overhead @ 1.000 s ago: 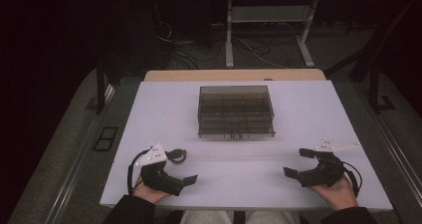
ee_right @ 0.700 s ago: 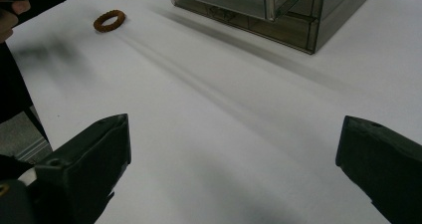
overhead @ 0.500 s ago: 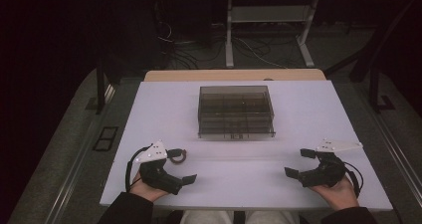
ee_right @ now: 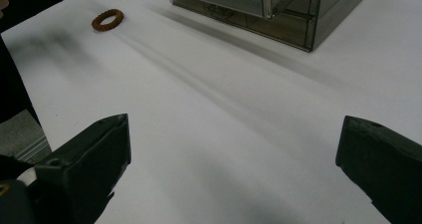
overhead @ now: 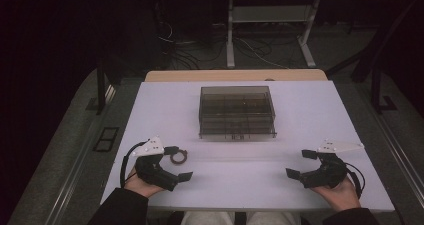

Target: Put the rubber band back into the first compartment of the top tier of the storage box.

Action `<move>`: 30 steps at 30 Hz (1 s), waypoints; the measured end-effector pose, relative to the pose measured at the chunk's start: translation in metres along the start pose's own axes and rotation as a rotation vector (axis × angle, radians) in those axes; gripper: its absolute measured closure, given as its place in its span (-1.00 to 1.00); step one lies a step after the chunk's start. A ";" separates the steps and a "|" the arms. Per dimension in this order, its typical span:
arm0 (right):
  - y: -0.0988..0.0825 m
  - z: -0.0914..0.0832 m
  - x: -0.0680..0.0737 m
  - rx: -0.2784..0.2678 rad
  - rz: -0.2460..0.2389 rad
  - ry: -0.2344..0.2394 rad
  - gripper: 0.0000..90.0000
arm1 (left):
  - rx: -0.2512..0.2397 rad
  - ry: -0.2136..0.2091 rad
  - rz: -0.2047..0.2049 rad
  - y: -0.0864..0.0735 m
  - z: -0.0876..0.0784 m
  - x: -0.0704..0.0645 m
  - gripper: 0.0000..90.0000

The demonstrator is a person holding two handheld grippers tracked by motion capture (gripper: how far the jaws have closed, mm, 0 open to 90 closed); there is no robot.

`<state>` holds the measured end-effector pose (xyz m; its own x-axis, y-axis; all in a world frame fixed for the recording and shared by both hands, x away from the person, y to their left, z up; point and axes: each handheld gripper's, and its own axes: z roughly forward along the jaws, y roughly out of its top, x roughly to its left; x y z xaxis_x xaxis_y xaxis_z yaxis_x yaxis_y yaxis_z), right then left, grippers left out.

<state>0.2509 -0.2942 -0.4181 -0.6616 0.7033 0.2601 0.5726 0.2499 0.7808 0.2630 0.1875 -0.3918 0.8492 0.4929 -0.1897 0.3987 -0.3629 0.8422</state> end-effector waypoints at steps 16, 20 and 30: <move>0.000 -0.001 -0.001 -0.011 0.002 -0.012 -1.00 | 0.049 0.000 -0.001 0.016 -0.006 0.017 -1.00; -0.001 -0.002 -0.002 -0.007 0.006 -0.012 -1.00 | 0.061 0.000 -0.007 0.018 -0.007 0.022 -1.00; -0.001 -0.003 -0.002 -0.011 0.010 -0.015 -1.00 | 0.093 0.006 -0.011 0.020 -0.006 0.035 -1.00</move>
<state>0.2502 -0.2978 -0.4180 -0.6489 0.7153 0.2592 0.5733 0.2357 0.7847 0.2982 0.2023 -0.3782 0.8428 0.5017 -0.1950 0.4381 -0.4290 0.7899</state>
